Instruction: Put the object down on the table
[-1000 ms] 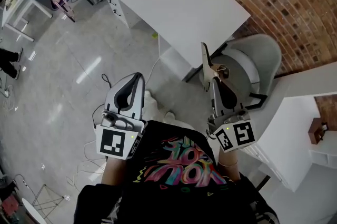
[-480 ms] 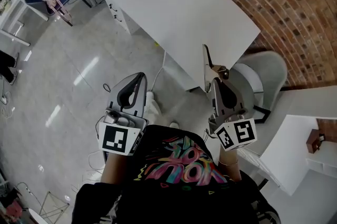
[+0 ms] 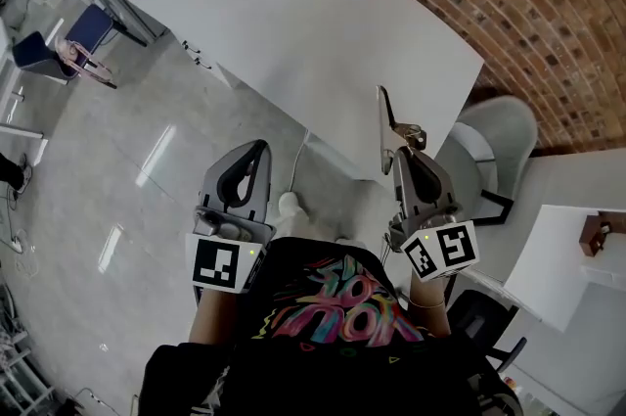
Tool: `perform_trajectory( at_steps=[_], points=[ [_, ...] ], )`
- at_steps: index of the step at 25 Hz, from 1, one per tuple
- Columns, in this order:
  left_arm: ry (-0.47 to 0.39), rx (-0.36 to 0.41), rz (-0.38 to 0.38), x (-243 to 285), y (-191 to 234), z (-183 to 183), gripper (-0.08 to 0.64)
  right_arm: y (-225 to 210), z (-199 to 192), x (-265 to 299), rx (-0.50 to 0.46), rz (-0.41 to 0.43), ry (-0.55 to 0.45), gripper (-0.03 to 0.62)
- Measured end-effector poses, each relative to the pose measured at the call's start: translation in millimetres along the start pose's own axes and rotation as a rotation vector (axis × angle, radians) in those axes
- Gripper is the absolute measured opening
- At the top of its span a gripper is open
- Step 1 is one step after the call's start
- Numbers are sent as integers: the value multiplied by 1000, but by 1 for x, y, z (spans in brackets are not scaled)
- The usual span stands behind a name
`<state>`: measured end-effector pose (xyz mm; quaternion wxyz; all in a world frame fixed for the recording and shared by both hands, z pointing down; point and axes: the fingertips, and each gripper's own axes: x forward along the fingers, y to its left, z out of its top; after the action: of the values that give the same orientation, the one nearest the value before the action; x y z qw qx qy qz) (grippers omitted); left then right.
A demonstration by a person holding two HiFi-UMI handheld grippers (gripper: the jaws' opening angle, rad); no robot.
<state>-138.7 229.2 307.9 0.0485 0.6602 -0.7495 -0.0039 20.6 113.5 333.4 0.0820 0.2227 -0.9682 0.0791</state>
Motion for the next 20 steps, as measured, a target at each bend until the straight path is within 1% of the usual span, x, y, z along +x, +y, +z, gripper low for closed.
perform_trajectory(
  at_steps=[5, 11, 15, 20],
  points=[
    [30, -19, -72, 25, 21, -9, 25, -3, -6, 25, 33, -79, 20, 21],
    [72, -50, -129, 50, 27, -26, 25, -21, -17, 35, 55, -148, 55, 21],
    [87, -50, -146, 67, 26, -33, 25, -43, -23, 35, 65, -195, 64, 21],
    [84, -23, -166, 96, 14, -29, 25, -80, -18, 40, 84, -216, 42, 21]
  ],
)
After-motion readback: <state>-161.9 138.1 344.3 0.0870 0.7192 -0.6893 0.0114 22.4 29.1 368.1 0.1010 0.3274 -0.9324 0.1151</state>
